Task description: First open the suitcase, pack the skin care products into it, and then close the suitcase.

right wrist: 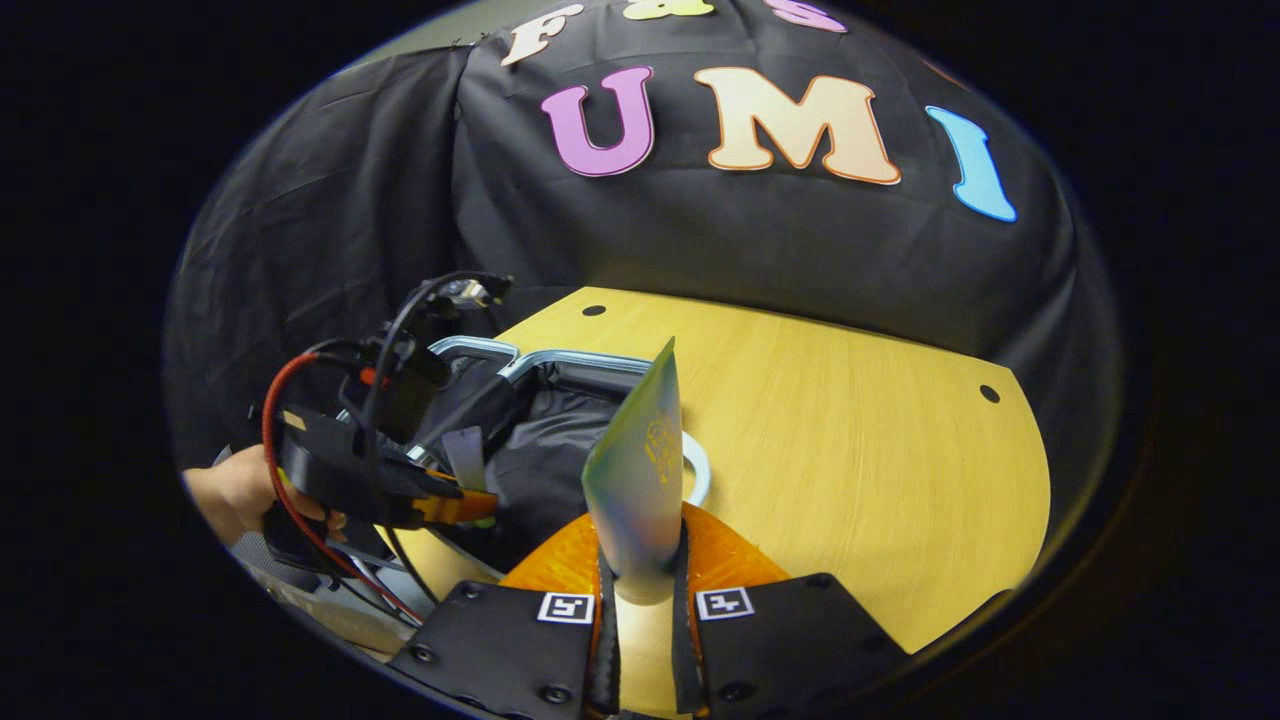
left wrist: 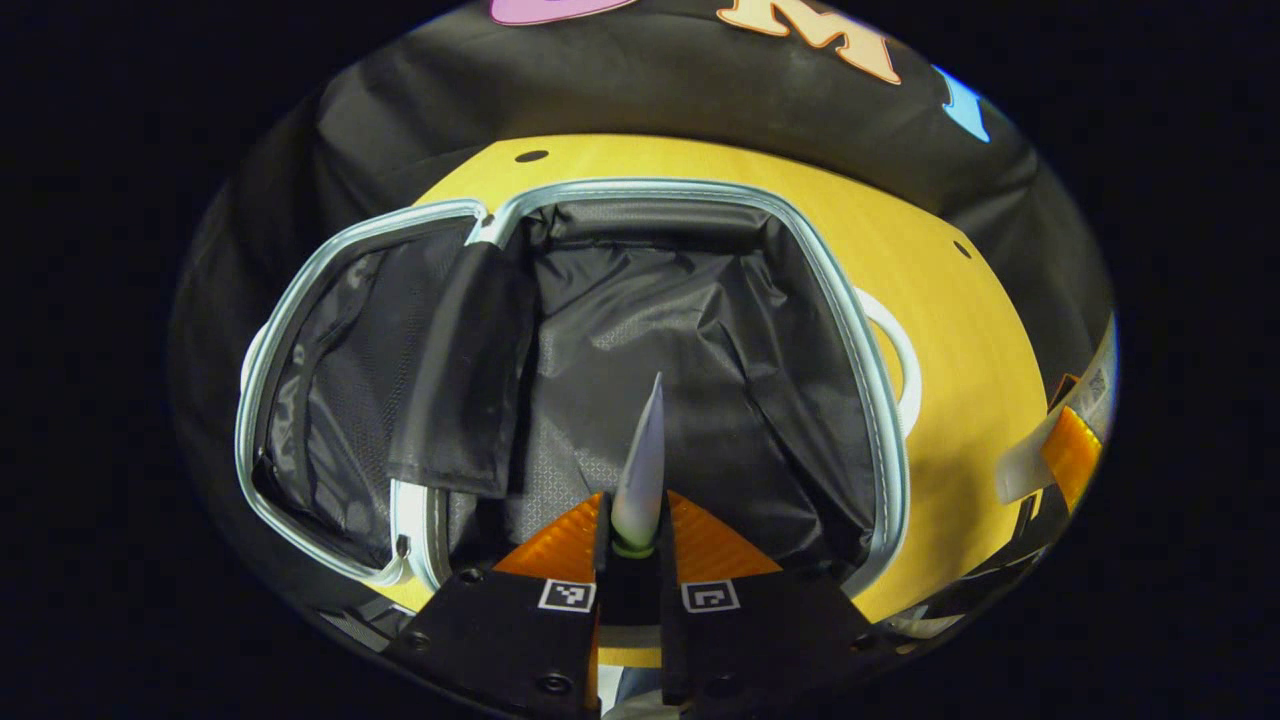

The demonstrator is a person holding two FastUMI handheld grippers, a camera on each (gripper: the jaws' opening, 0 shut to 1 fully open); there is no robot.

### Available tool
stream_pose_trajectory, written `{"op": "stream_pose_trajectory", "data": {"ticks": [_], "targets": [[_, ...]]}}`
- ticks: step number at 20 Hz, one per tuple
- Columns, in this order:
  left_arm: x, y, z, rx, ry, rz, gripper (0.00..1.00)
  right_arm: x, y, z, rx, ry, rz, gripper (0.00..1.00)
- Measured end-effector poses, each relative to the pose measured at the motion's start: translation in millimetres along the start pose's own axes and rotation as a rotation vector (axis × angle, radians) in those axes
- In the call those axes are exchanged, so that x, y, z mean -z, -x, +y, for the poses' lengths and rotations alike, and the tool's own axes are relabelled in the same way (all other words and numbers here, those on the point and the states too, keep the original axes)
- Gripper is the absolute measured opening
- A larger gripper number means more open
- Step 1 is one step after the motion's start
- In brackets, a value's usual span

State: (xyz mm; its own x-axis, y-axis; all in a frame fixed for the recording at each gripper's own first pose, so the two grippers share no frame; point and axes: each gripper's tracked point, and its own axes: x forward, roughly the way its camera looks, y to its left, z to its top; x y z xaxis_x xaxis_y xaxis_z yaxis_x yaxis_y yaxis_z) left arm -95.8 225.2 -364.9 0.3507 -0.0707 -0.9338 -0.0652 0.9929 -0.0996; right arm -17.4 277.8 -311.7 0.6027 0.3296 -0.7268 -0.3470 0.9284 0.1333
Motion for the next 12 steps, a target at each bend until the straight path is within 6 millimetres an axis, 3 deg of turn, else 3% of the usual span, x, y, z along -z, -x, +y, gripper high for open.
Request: {"op": "stream_pose_trajectory", "data": {"ticks": [3, 5, 9, 12], "targets": [[-10, -5, 2, 0.02, -0.022, -0.028, 0.2, 5, -8, 19, -0.015, 0.01, 0.03, 0.19], [-17, -5, 4, 0.032, -0.025, -0.053, 0.23, 8, -13, 30, -0.027, -0.002, 0.051, 0.23], [-42, 11, 10, 0.07, -0.008, -0.161, 0.66, 17, -30, 51, -0.07, -0.049, 0.115, 0.23], [-56, 24, 27, 0.079, 0.022, -0.222, 0.69, 28, -48, 70, -0.094, -0.094, 0.162, 0.23]]}}
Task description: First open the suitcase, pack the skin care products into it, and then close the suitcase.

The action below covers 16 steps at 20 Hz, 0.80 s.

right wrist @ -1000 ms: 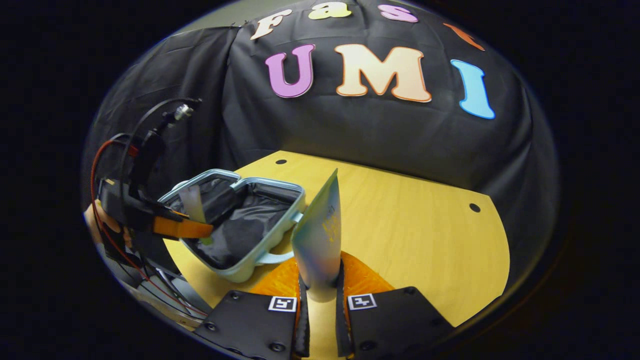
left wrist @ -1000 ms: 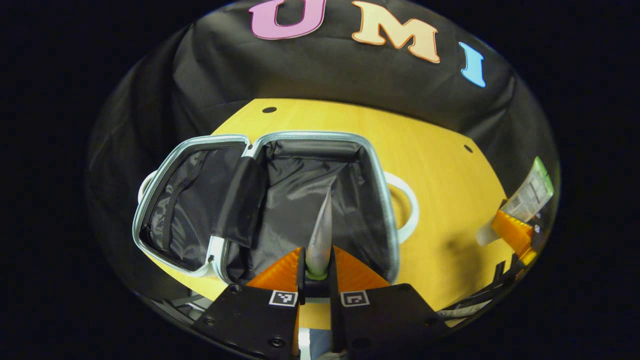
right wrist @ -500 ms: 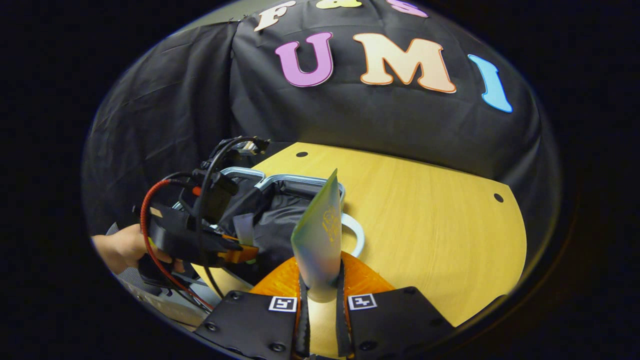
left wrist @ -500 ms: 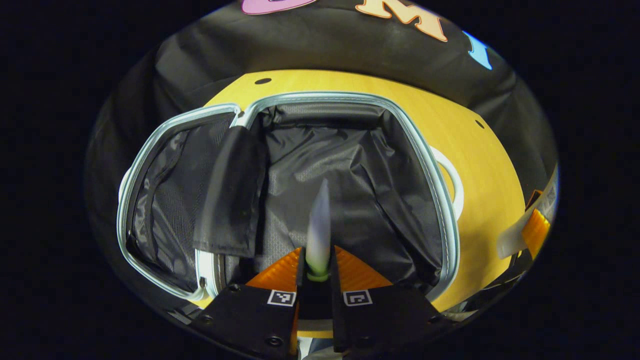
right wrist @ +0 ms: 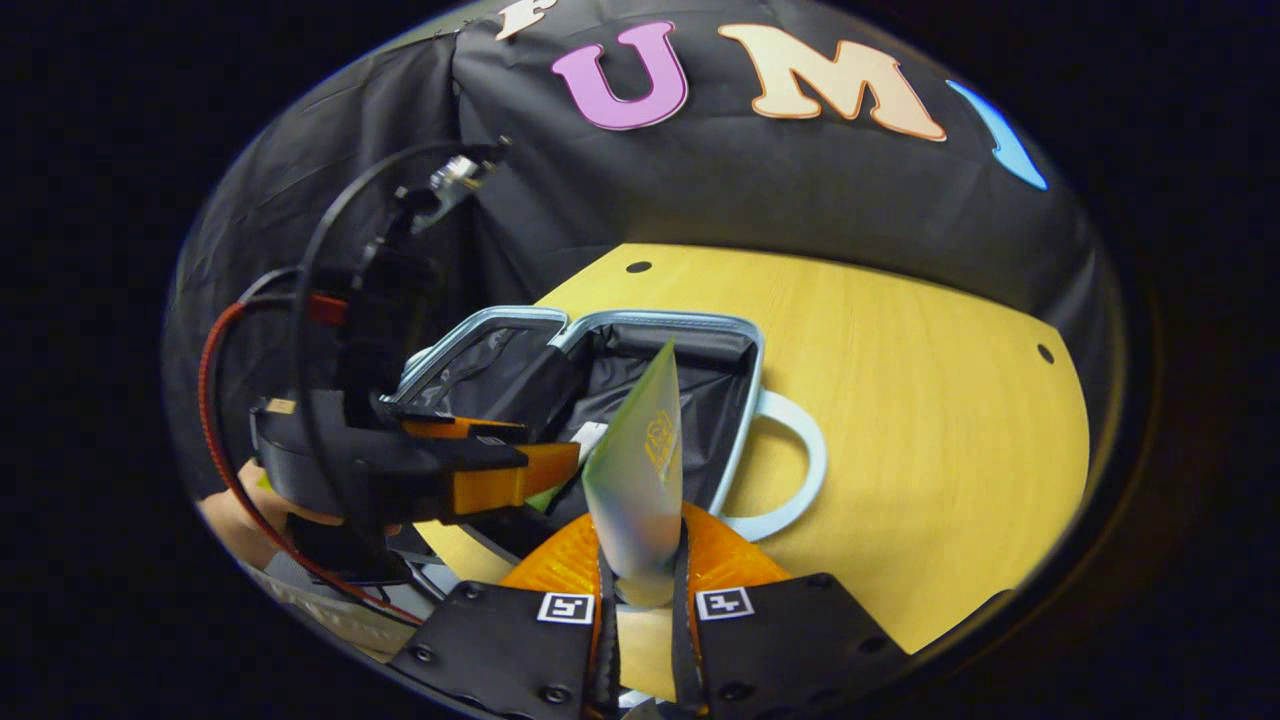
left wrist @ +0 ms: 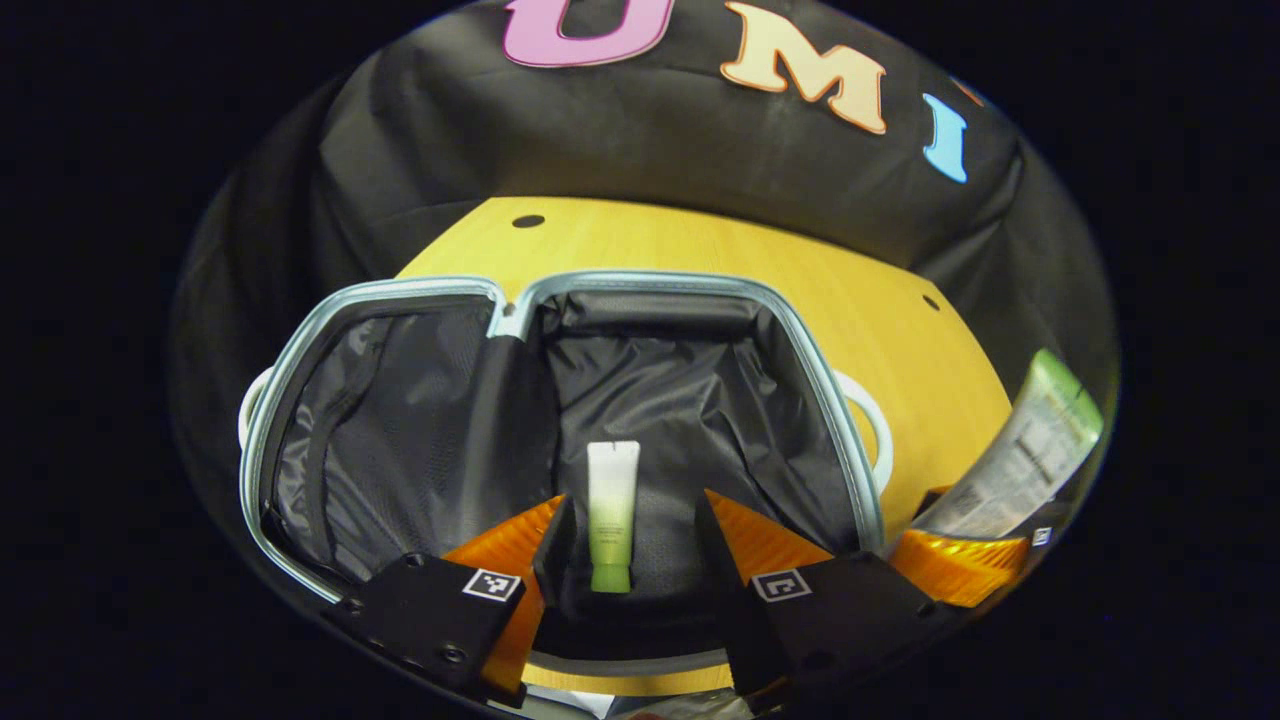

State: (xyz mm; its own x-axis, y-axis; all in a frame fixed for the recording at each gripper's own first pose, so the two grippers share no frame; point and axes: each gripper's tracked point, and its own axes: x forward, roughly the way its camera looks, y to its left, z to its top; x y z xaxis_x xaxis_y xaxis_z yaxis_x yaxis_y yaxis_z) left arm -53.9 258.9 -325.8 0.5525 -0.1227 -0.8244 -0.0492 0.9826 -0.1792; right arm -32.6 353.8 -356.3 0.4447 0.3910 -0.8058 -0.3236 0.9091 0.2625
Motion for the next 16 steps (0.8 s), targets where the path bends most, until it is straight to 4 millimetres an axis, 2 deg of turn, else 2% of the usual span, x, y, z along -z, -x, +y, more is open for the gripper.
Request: {"op": "stream_pose_trajectory", "data": {"ticks": [1, 2, 5, 8, 9, 12, 14, 15, 16], "targets": [[-4, 5, 8, -0.007, 0.003, -0.014, 0.69, 5, -8, 4, -0.005, -0.011, 0.025, 0.19], [-8, 8, 16, -0.017, 0.004, -0.028, 0.7, 9, -16, 6, -0.004, -0.016, 0.045, 0.23], [-15, 18, 43, -0.052, 0.028, -0.056, 0.72, 26, -33, 8, 0.005, -0.021, 0.108, 0.23], [-22, 27, 69, -0.086, 0.075, -0.08, 0.7, 37, -48, 8, 0.034, -0.015, 0.156, 0.23], [-24, 29, 80, -0.101, 0.084, -0.087, 0.72, 42, -52, 8, 0.046, -0.019, 0.174, 0.25], [-31, 39, 114, -0.152, 0.118, -0.108, 0.7, 41, -57, 12, 0.043, -0.046, 0.184, 0.32], [-35, 43, 141, -0.198, 0.147, -0.123, 0.7, 27, -56, 10, 0.042, -0.065, 0.145, 0.31], [-33, 45, 155, -0.224, 0.16, -0.121, 0.7, 22, -56, 9, 0.047, -0.077, 0.125, 0.39], [-33, 47, 167, -0.247, 0.171, -0.123, 0.73, 17, -55, 8, 0.044, -0.091, 0.112, 0.53]]}}
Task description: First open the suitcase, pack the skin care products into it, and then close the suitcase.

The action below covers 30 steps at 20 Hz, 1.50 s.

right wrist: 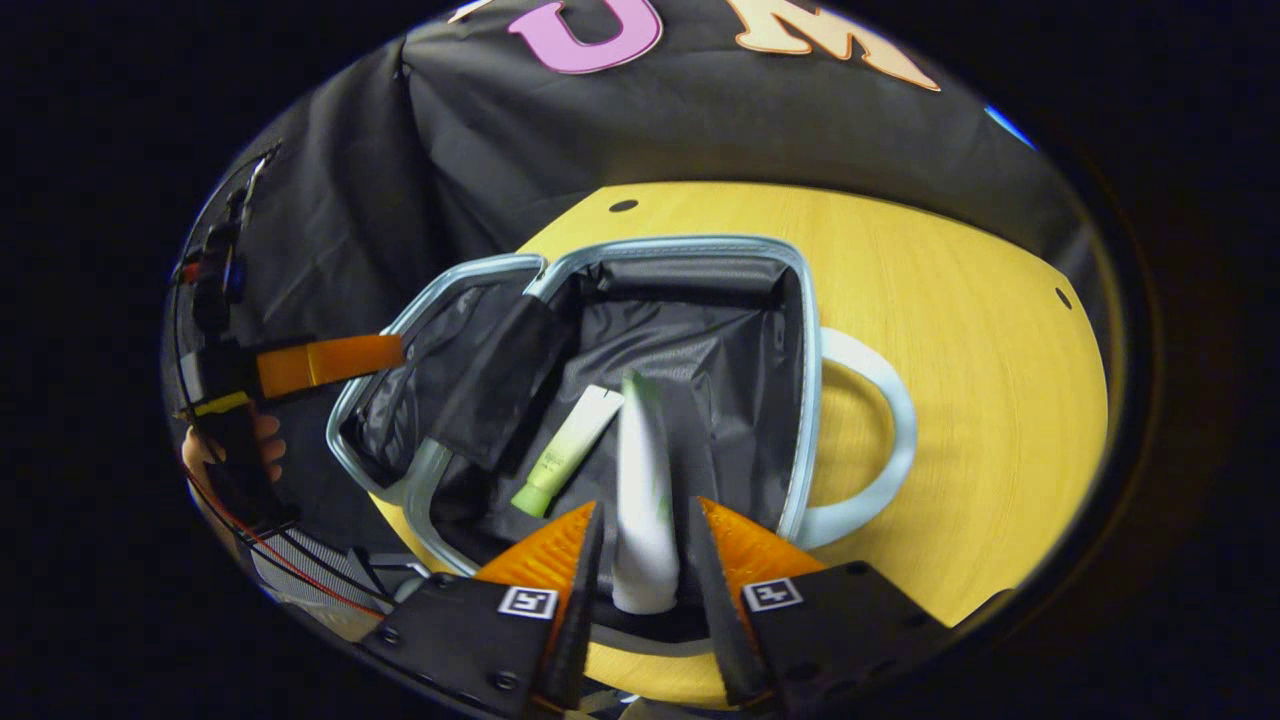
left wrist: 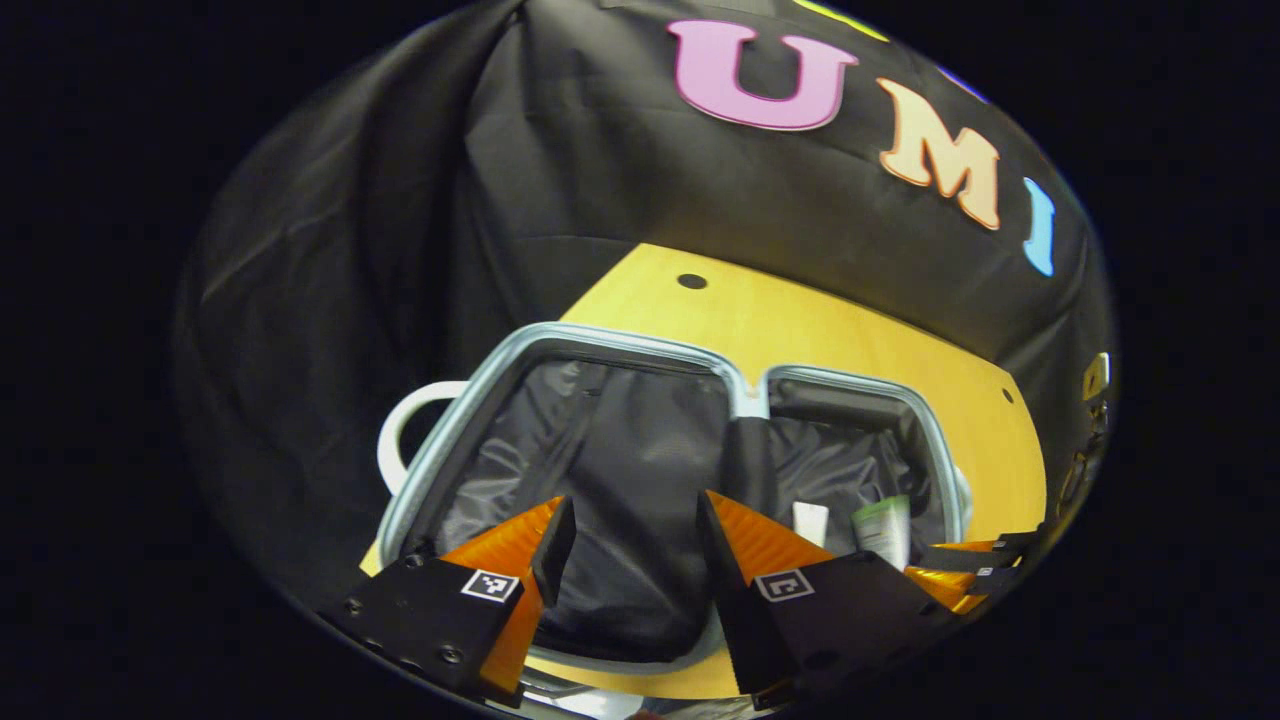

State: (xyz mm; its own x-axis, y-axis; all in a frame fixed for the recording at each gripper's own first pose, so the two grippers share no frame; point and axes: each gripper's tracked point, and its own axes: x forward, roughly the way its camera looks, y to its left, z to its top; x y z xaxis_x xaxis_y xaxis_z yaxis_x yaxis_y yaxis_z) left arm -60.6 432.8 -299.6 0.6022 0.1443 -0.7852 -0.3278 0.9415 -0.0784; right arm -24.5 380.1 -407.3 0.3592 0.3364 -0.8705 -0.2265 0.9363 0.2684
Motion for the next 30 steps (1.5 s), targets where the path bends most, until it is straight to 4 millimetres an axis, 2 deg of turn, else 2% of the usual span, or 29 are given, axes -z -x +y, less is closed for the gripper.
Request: {"op": "stream_pose_trajectory", "data": {"ticks": [1, 2, 3, 4, 5, 7, 8, 12, 15, 18, 23, 25, 26, 27, 28, 29, 30], "targets": [[-3, 0, 12, -0.022, 0.008, -0.005, 0.71, -5, 1, 1, -0.01, -0.019, -0.015, 0.65], [-6, -2, 24, -0.043, 0.011, -0.011, 0.74, -12, 6, 0, -0.013, -0.031, -0.034, 0.73], [-9, -3, 36, -0.068, 0.011, -0.017, 0.72, -20, 11, -1, -0.017, -0.035, -0.06, 0.82], [-12, -4, 48, -0.088, 0.014, -0.023, 0.72, -26, 14, -2, -0.016, -0.035, -0.087, 0.88], [-16, -4, 60, -0.115, 0.018, -0.029, 0.74, -33, 22, -1, -0.026, -0.036, -0.11, 0.99], [-19, -9, 88, -0.168, 0.022, -0.024, 0.92, -48, 36, 0, -0.042, -0.032, -0.159, 0.98], [-21, -12, 100, -0.187, 0.03, -0.023, 0.98, -56, 43, -3, -0.04, -0.019, -0.195, 0.98], [-30, -23, 148, -0.258, 0.078, -0.007, 0.98, -90, 81, -19, -0.003, 0.032, -0.328, 0.98], [-25, -38, 186, -0.307, 0.113, 0.03, 0.98, -101, 97, -36, 0.014, 0.002, -0.377, 0.98], [-16, -54, 203, -0.289, 0.177, 0.075, 0.96, -98, 106, -65, 0.085, -0.025, -0.386, 0.98], [-7, -74, 221, -0.238, 0.211, 0.17, 0.93, -93, 114, -92, 0.158, -0.045, -0.386, 0.98], [1, -87, 218, -0.215, 0.21, 0.206, 0.87, -95, 119, -94, 0.166, -0.053, -0.396, 0.98], [7, -95, 213, -0.209, 0.206, 0.226, 0.77, -95, 121, -96, 0.172, -0.053, -0.402, 0.98], [13, -101, 208, -0.189, 0.212, 0.247, 0.71, -94, 123, -97, 0.178, -0.049, -0.403, 0.98], [15, -105, 201, -0.166, 0.221, 0.265, 0.55, -93, 125, -98, 0.18, -0.043, -0.401, 0.98], [14, -105, 198, -0.149, 0.225, 0.264, 0.45, -92, 126, -100, 0.187, -0.038, -0.398, 0.98], [14, -107, 197, -0.155, 0.212, 0.271, 0.24, -91, 128, -102, 0.193, -0.036, -0.399, 0.92]]}}
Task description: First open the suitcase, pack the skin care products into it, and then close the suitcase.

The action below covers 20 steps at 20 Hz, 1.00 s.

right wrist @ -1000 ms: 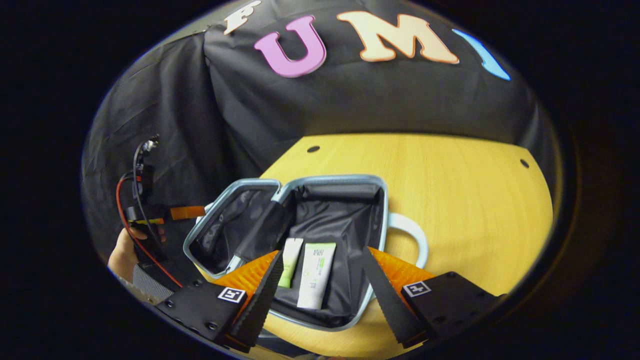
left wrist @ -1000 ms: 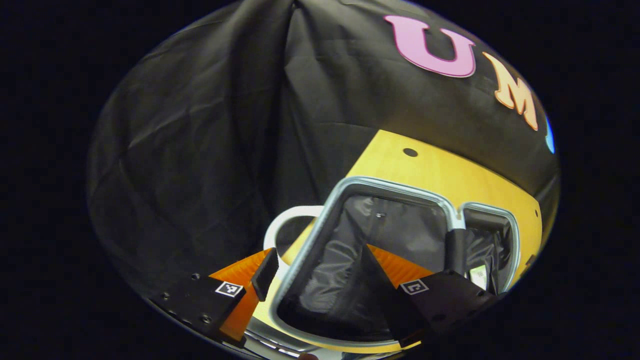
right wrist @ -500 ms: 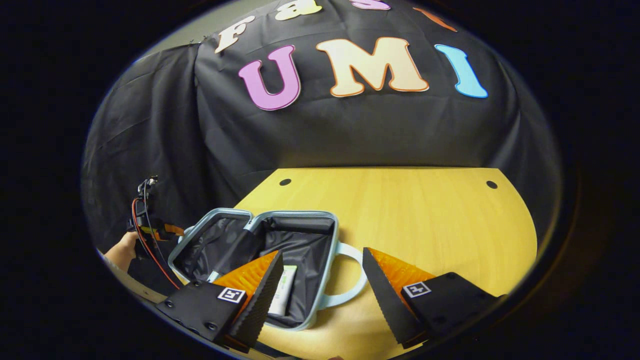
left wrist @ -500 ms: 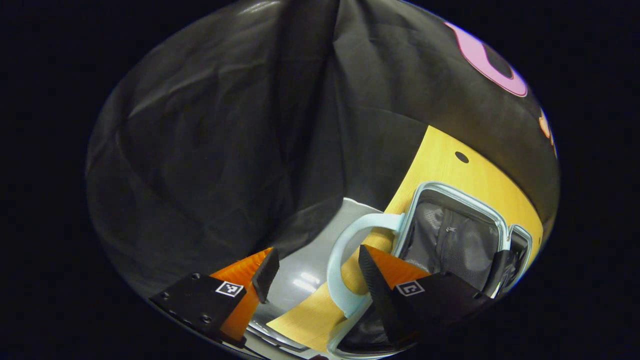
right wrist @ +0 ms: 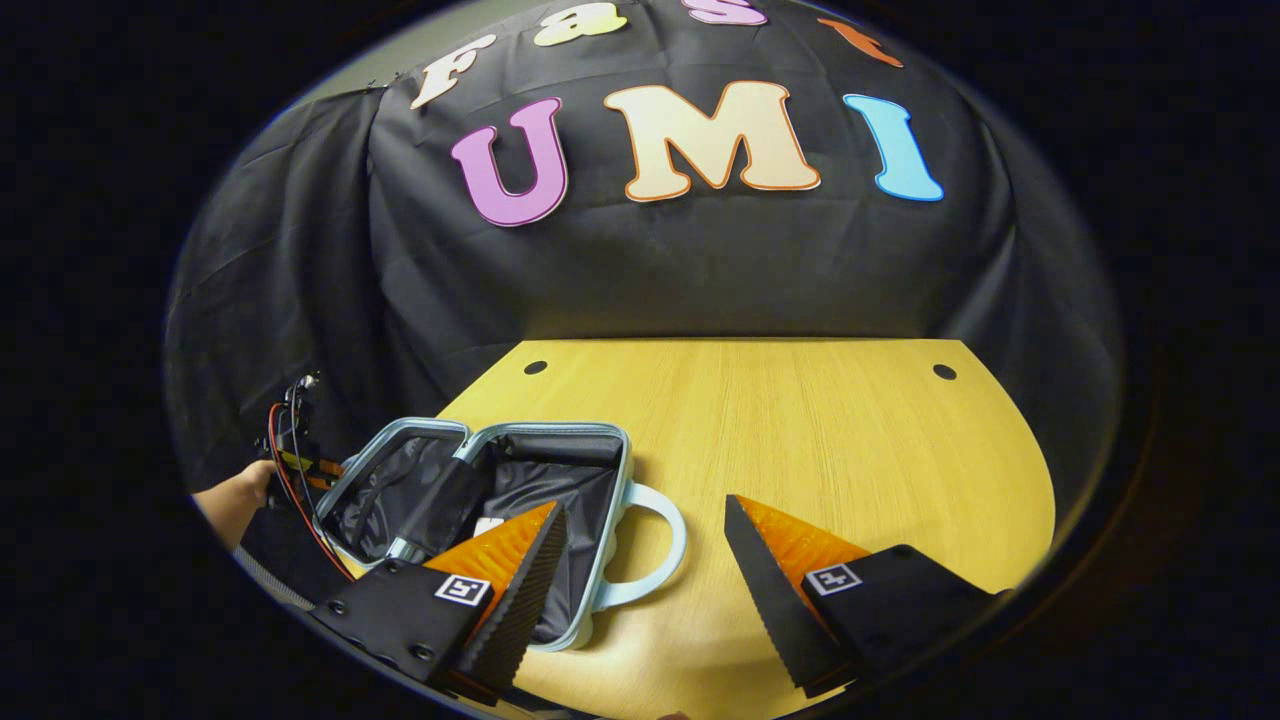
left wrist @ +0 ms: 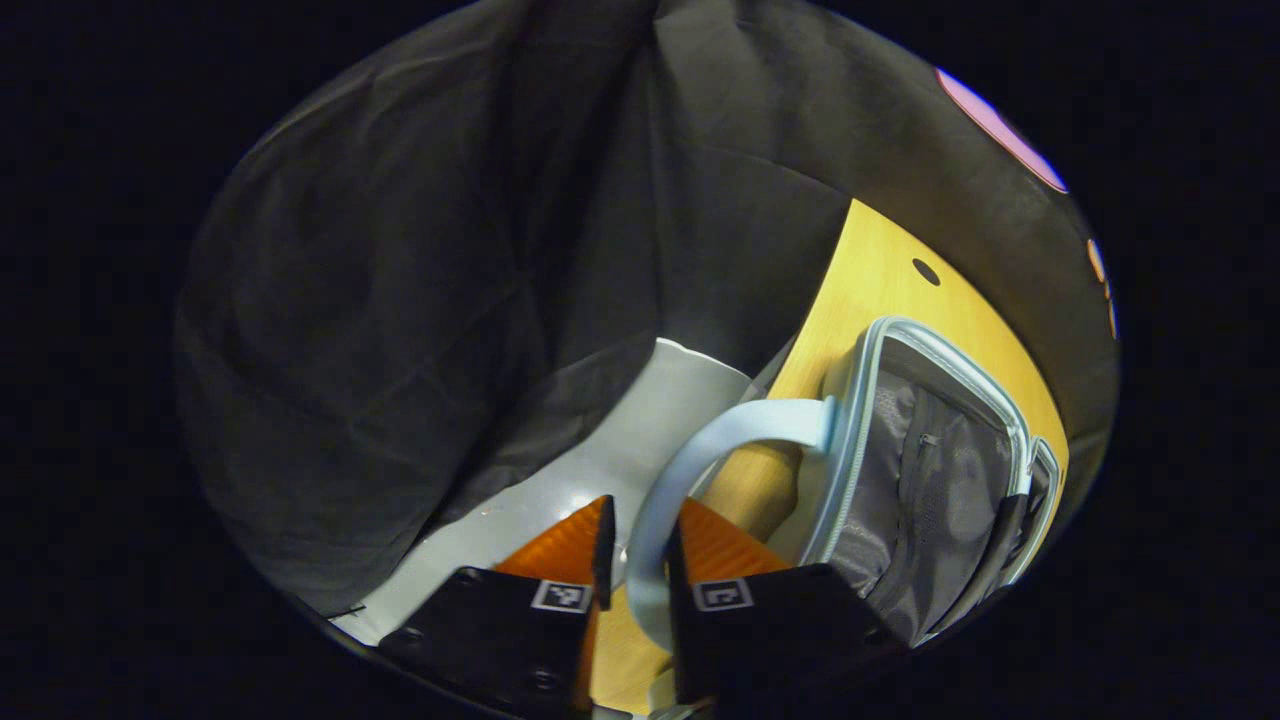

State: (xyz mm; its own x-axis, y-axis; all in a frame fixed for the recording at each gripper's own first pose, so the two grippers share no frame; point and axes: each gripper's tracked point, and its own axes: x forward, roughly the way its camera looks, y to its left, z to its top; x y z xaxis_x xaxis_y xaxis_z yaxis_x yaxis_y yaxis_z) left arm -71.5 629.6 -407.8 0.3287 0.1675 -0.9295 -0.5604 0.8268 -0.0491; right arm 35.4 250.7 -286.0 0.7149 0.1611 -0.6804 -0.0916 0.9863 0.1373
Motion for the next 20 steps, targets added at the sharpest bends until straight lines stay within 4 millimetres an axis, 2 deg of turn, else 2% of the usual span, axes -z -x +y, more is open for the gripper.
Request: {"op": "stream_pose_trajectory", "data": {"ticks": [1, 2, 3, 4, 6, 7, 12, 16, 20], "targets": [[-1, 5, 2, -0.006, -0.016, 0.0, 0.14, -1, 1, -2, 0.005, -0.002, -0.003, 0.92], [-4, 7, -1, -0.006, -0.028, -0.016, 0.12, -4, 2, -4, 0.007, -0.011, -0.012, 0.98], [-6, 14, -4, 0.001, -0.041, -0.03, 0.11, -6, 3, -4, 0.006, -0.019, -0.023, 0.98], [-8, 21, -7, 0.003, -0.058, -0.038, 0.07, -9, 4, -4, 0.001, -0.025, -0.035, 0.93], [-17, 35, -7, -0.012, -0.091, -0.073, 0.02, -10, 6, -7, -0.006, -0.027, -0.045, 0.92], [-23, 44, -10, -0.01, -0.1, -0.1, 0.02, -9, 7, -8, -0.008, -0.027, -0.046, 0.98], [-57, 114, -23, 0.035, -0.138, -0.232, 0.01, -16, 8, -15, -0.019, -0.03, -0.083, 0.98], [-73, 173, -65, 0.055, -0.234, -0.341, 0.01, -18, 9, -24, -0.035, -0.015, -0.106, 0.98], [-86, 228, -109, 0.098, -0.29, -0.418, 0.01, -18, 17, -28, -0.083, 0.009, -0.106, 0.98]]}}
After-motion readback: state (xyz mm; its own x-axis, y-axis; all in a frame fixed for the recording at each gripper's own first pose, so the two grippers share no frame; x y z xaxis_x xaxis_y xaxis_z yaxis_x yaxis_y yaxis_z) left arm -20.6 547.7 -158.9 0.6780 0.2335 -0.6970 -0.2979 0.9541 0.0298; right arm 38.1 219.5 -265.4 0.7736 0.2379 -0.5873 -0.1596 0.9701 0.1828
